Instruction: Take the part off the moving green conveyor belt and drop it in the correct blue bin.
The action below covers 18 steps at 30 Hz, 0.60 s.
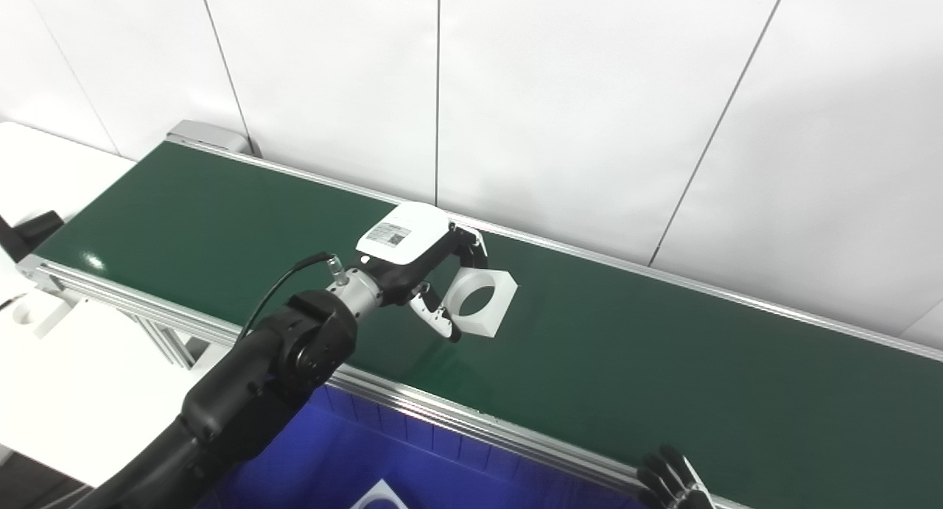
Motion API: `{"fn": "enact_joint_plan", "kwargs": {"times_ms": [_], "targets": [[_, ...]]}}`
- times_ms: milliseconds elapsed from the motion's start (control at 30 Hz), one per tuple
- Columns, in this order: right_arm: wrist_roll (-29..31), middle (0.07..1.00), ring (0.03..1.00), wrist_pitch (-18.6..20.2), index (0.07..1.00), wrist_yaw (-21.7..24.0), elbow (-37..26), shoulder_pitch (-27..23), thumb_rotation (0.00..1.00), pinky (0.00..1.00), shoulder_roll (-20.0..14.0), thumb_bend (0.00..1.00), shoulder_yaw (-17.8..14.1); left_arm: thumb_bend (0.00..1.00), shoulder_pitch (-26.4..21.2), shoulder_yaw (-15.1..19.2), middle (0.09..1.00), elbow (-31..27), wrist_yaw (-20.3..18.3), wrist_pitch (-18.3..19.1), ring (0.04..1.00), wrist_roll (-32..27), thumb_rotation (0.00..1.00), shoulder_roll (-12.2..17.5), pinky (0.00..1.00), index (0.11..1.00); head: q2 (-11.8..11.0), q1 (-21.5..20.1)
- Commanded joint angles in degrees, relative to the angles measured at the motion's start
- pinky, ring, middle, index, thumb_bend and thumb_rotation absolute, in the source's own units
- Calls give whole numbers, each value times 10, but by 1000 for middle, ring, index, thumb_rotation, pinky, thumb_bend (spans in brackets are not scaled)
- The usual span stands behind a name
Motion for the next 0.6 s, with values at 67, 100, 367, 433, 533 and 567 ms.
{"fn": "enact_joint_plan", "kwargs": {"times_ms": [67,100,367,433,533,567], "targets": [[-2,881,865,-27,921,6,-24,-1,286,836,1,643,0,515,3,23,552,-53,-9,-3,629,-1,0,14,698,463,3,-1],[-2,879,866,-27,921,6,-24,-1,280,838,2,639,0,516,7,27,550,-62,-13,-3,618,-3,0,14,692,466,3,-1],[-2,887,870,-19,924,6,-34,3,280,842,2,645,1,515,50,49,550,-145,-60,4,631,-2,0,22,718,470,13,-2],[-1,888,872,-18,924,6,-37,3,270,843,2,638,2,515,66,56,553,-165,-73,4,626,-8,0,24,743,467,16,-2],[-4,887,872,-16,923,5,-43,4,264,843,2,633,2,514,94,69,556,-194,-91,4,640,-21,0,26,760,461,25,-2],[-5,886,872,-15,923,4,-45,5,264,843,2,632,2,513,103,72,557,-203,-96,4,644,-25,0,25,768,460,25,-2]]}}
